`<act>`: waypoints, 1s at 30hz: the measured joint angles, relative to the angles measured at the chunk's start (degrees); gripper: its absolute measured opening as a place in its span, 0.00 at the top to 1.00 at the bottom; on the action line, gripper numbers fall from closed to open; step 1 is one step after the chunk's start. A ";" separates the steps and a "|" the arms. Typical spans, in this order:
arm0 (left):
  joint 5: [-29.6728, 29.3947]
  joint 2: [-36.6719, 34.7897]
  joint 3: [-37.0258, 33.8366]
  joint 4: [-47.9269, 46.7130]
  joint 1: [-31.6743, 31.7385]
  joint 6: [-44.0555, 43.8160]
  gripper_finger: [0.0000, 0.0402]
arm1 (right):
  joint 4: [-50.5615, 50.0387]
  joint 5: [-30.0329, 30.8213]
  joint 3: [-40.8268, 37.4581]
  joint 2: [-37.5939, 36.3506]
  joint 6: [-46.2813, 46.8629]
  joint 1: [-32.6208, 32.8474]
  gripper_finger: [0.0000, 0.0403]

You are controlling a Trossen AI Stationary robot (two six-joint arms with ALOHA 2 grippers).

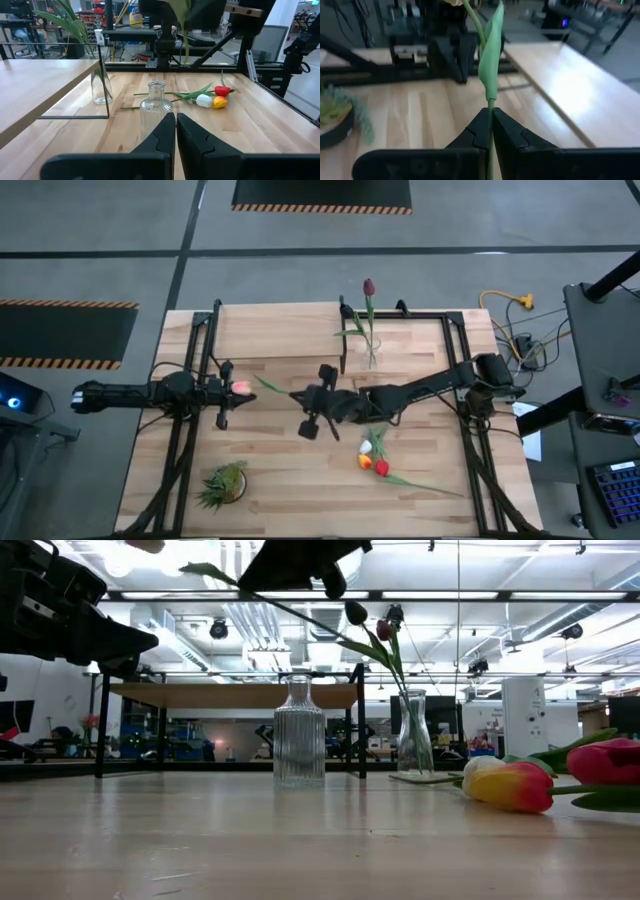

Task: Pick and place flowers into a vace then onto a shelf
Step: Put the pink tulip into the bottom transparent vase

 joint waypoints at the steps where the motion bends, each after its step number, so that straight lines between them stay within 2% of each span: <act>1: 0.00 0.00 -0.02 0.00 0.00 0.00 1.00 | 2.78 -0.17 -0.79 -0.08 -0.97 -0.36 0.98; 7: 0.00 0.00 0.00 0.00 0.02 0.00 1.00 | 20.38 -6.69 -6.21 -0.45 -6.32 -1.82 0.98; 13: 0.00 0.00 0.00 0.00 0.00 0.00 1.00 | 32.49 -8.22 -10.65 -0.45 -9.10 -2.96 0.98; 21: 0.00 0.00 0.00 0.00 0.00 0.00 1.00 | 56.24 -11.00 -20.99 -0.32 -10.43 -4.57 0.98; 24: 0.00 -0.01 -0.01 0.00 0.01 0.00 1.00 | 59.86 -10.94 -24.19 -0.30 -8.68 -5.61 0.98; 30: 0.00 0.00 0.00 0.00 0.01 0.00 1.00 | 60.88 -11.95 -25.97 -0.28 -6.44 -7.60 0.98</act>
